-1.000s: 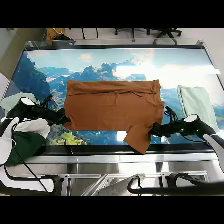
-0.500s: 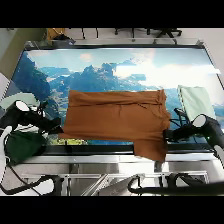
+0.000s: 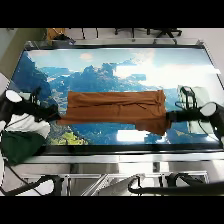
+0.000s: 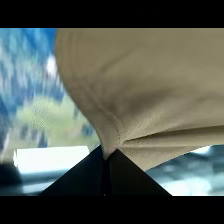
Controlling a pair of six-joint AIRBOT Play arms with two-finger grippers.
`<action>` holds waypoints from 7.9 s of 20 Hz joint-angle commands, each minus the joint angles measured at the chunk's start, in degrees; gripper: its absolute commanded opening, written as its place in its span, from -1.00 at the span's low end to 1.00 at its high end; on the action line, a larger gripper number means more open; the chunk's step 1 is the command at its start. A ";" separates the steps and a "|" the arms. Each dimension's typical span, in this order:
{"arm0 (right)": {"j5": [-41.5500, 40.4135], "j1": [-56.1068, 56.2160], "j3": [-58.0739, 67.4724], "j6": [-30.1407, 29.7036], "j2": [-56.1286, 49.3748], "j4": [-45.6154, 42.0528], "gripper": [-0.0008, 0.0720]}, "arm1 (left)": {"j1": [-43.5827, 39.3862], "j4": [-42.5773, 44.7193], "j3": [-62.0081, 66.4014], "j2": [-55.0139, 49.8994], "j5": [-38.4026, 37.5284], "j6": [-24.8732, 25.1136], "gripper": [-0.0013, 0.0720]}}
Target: Fold the shirts.
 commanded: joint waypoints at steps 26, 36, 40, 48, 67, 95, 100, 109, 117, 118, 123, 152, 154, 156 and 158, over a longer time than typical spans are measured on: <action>7.52 -8.48 28.20 -9.70 -40.28 16.92 0.45 | -8.22 -3.13 48.11 -32.50 -4.81 -5.11 0.88; 11.69 -8.83 30.12 -16.09 -42.14 26.32 -0.94 | -24.22 -4.81 48.30 -33.53 4.48 -3.15 -0.93; 19.34 -11.41 34.10 -14.73 -36.74 26.36 -0.94 | -35.93 -4.85 48.30 -40.68 9.55 -3.10 -0.93; 34.34 -14.32 51.56 -8.92 -28.65 26.38 -0.94 | -48.89 -7.15 53.88 -52.63 17.09 -9.64 -0.93; -25.53 49.29 52.68 -17.20 -50.71 32.81 -0.10 | -13.44 -46.88 38.88 -1.73 5.33 15.32 -0.93; 16.39 14.64 43.63 1.77 -52.37 27.85 0.72 | -7.15 -47.30 32.63 4.57 -1.03 18.43 -0.93; 17.57 16.76 43.85 -3.21 -53.90 33.00 -0.67 | -7.15 -47.30 32.63 4.57 -1.18 18.45 -0.93; 19.87 -0.37 64.48 0.96 -39.21 37.46 -0.94 | -7.15 -47.32 32.63 4.57 -1.20 18.45 -0.92; 18.71 -31.04 68.06 17.35 -39.50 37.07 -0.94 | -7.15 -47.30 32.63 4.57 -1.38 18.51 -0.93; 21.40 -33.20 68.02 16.74 -39.95 36.87 -0.94 | -7.15 -47.30 32.63 4.57 -1.38 18.51 -0.92; 37.51 -38.84 67.56 19.02 -40.22 27.06 -0.94 | -7.15 -47.28 32.63 4.57 -1.81 19.12 -0.93; 48.11 -31.82 56.33 28.33 -32.22 20.35 -0.46 | -7.39 -47.30 32.65 4.57 -3.74 19.06 -0.93; 43.78 -26.18 55.54 23.74 -29.05 20.22 -0.93 | -8.09 -46.86 32.63 4.59 -4.20 18.95 -0.93; 37.97 -17.64 51.84 20.20 -24.87 19.69 -0.93 | -11.02 -43.25 32.61 4.59 -5.88 16.79 -0.94; 32.44 -6.97 44.92 16.59 -20.17 19.69 -0.93 | -16.55 -35.71 31.71 4.96 -6.64 14.40 -0.93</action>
